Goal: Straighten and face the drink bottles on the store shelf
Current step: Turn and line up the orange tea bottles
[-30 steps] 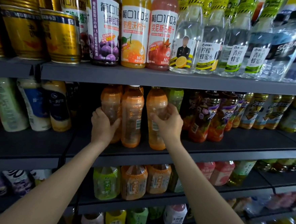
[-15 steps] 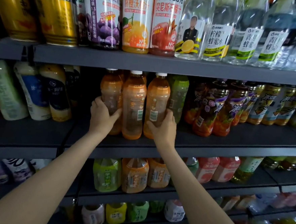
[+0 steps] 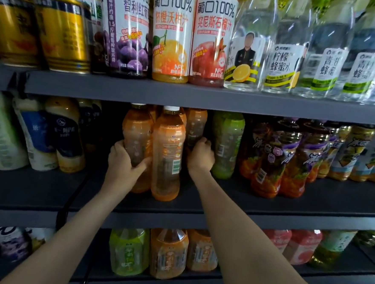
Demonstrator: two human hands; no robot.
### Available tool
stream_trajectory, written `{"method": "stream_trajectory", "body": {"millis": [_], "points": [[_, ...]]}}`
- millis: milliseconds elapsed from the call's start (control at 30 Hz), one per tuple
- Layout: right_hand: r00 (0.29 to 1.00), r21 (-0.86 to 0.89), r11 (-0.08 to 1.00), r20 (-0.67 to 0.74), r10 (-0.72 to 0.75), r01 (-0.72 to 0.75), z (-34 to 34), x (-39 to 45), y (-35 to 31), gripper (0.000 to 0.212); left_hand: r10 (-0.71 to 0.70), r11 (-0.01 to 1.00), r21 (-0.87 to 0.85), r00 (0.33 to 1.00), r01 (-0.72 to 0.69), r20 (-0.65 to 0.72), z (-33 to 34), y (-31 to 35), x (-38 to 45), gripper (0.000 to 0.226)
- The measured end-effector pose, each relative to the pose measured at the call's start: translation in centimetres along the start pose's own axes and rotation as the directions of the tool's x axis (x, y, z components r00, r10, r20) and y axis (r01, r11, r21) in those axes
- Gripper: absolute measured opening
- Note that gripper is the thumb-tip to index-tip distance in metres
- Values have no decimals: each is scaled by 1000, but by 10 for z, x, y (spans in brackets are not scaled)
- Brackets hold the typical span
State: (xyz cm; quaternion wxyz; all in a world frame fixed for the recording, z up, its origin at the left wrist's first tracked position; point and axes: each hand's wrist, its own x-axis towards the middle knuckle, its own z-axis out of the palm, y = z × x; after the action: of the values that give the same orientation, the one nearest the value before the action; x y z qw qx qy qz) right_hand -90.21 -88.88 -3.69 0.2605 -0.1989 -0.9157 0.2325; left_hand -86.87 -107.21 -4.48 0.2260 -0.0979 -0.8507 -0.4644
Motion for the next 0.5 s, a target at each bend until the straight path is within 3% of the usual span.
{"method": "stream_trajectory", "body": {"millis": [233,300,367,400,467,500], "points": [[975,99,990,206,78,-100,-2,29,2,33,-36,998,-42,995,40,93,-9,0,2,72],[985,240,967,170,42,-82,-12,19,2,32,-52,997,-42,992,57,114,-12,3,1,68],[1000,506,862,18,20,-27,-30,-6,0,27,-58,996,-60,989,66,134,-14,7,-1,67],[1000,660,751,-9,23,-11,-42,-21,-3,25,-55,995,-72,989,65,140,-15,8,-1,68],[994,855,518,63,-92,-6,-60,-51,-8,27,-63,994,-80,983,77,170,-20,8,-1,73],[974,862,507,116,-192,-3,-63,-64,-11,37,-57,994,-87,983,73,174,-20,5,1,78]]}}
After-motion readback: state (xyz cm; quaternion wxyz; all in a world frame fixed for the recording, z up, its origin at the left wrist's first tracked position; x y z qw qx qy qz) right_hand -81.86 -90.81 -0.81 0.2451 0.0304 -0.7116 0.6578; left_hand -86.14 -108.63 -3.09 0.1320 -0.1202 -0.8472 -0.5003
